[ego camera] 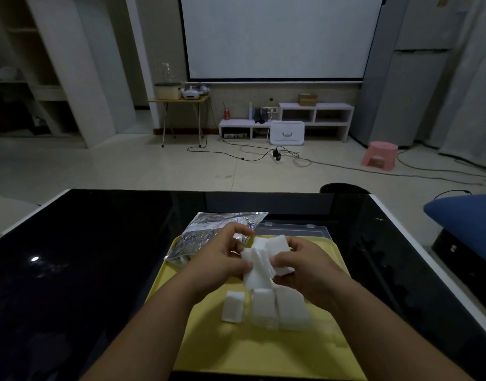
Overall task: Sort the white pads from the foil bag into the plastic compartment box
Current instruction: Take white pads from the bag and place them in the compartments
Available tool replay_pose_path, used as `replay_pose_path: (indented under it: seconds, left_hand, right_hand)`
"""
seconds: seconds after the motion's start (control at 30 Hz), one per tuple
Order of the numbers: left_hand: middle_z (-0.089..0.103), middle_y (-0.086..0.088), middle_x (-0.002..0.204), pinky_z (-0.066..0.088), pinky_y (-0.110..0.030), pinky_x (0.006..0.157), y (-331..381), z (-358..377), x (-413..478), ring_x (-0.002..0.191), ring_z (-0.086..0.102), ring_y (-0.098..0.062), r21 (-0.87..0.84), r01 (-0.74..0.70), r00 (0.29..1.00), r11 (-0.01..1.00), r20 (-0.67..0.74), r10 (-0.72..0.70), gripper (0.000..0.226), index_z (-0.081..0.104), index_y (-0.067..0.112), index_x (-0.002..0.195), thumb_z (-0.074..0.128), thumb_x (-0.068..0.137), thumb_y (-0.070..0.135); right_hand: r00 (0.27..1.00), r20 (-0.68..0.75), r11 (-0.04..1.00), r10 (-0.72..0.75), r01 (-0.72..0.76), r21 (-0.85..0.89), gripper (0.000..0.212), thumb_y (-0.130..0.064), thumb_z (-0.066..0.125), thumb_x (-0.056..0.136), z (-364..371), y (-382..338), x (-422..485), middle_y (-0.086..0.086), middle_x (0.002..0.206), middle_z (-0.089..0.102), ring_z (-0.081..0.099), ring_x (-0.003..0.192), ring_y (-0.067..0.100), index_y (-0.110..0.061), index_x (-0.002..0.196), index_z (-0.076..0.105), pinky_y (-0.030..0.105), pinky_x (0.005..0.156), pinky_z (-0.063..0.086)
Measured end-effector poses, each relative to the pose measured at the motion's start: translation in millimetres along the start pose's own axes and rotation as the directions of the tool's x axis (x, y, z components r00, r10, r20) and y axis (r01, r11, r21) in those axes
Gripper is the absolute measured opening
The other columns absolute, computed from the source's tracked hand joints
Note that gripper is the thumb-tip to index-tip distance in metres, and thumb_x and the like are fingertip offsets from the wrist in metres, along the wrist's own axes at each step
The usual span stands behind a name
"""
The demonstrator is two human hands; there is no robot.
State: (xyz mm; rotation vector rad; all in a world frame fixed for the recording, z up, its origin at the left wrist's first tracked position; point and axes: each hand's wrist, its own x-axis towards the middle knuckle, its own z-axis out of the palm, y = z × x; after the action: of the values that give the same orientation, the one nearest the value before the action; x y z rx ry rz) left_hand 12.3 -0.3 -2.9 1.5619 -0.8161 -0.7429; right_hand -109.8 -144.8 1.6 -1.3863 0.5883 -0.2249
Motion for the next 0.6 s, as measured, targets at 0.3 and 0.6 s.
replay_pose_path:
  seconds: [0.3,0.6]
  left_hand:
    - [0.052,-0.010,0.093,0.052,-0.029,0.067,-3.3,1.2,2.3,0.078,0.056,-0.020,-0.029,0.017,0.999,0.999,-0.039,-0.018,0.051,0.059,0.024,0.113,0.057,0.081,-0.015]
    - [0.051,-0.009,0.095,0.052,-0.032,0.067,-6.0,0.2,2.2,0.080,0.054,-0.021,-0.079,0.009,0.999,0.997,-0.044,-0.012,0.050,0.060,0.026,0.108,0.056,0.080,-0.015]
  right_hand:
    - [0.991,-0.135,0.998,-0.012,0.020,0.061,0.014,0.006,0.052,0.085,4.3,-7.9,-8.8,0.014,0.090,0.054,0.055,0.080,0.027,-0.006,0.089,0.058,0.040,0.075,0.052]
    - [0.994,-0.107,0.987,0.017,0.001,0.161,0.026,0.010,0.058,0.084,4.4,-7.7,-8.7,0.013,0.097,0.057,0.060,0.086,0.028,-0.015,0.091,0.056,0.043,0.082,0.058]
